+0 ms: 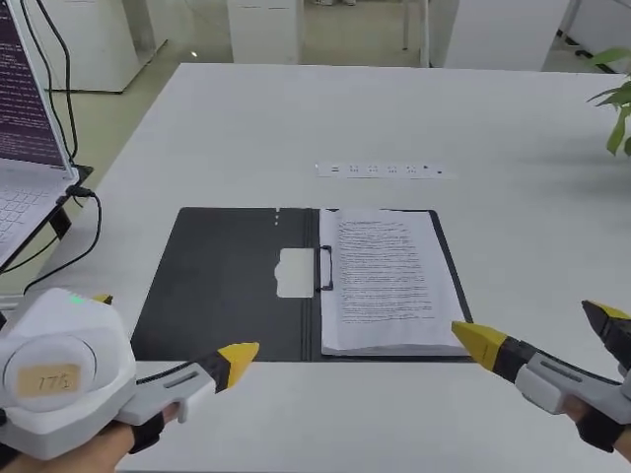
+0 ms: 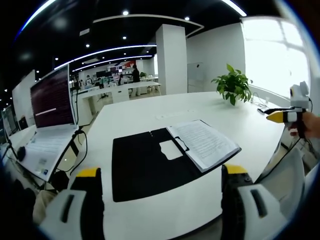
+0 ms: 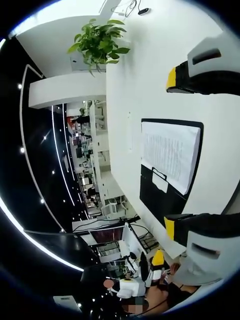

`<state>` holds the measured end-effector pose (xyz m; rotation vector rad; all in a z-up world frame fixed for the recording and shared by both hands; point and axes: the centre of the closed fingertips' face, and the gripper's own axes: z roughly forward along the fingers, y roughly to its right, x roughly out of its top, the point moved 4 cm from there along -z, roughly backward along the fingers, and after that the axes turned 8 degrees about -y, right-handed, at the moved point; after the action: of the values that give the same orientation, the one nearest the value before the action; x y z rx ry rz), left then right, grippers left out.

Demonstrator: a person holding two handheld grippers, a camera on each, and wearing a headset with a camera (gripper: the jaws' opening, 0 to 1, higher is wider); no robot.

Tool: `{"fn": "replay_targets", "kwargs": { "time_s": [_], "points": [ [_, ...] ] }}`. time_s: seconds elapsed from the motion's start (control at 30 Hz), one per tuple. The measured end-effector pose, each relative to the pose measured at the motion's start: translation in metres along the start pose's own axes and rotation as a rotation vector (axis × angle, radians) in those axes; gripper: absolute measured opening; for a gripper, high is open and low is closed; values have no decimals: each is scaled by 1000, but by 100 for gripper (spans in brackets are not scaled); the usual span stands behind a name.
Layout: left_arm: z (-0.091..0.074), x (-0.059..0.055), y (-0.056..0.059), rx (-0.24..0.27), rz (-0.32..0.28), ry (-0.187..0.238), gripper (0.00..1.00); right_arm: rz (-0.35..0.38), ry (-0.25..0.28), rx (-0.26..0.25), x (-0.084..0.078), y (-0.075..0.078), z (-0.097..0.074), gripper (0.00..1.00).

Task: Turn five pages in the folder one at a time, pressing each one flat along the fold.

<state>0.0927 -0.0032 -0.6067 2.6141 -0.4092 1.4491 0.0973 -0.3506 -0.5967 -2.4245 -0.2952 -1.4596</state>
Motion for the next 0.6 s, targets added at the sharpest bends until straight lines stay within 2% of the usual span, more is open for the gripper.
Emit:
{"fn": "replay_targets", "kwargs": {
  "time_s": [0.23,0.6],
  "points": [
    [-5,2,-2,9,17,8,99,2,1,12,2,-5,3,100],
    [-11,-4,-8,26,5,0,99,-5,-9,31,0,-12,5,100]
  ]
}}
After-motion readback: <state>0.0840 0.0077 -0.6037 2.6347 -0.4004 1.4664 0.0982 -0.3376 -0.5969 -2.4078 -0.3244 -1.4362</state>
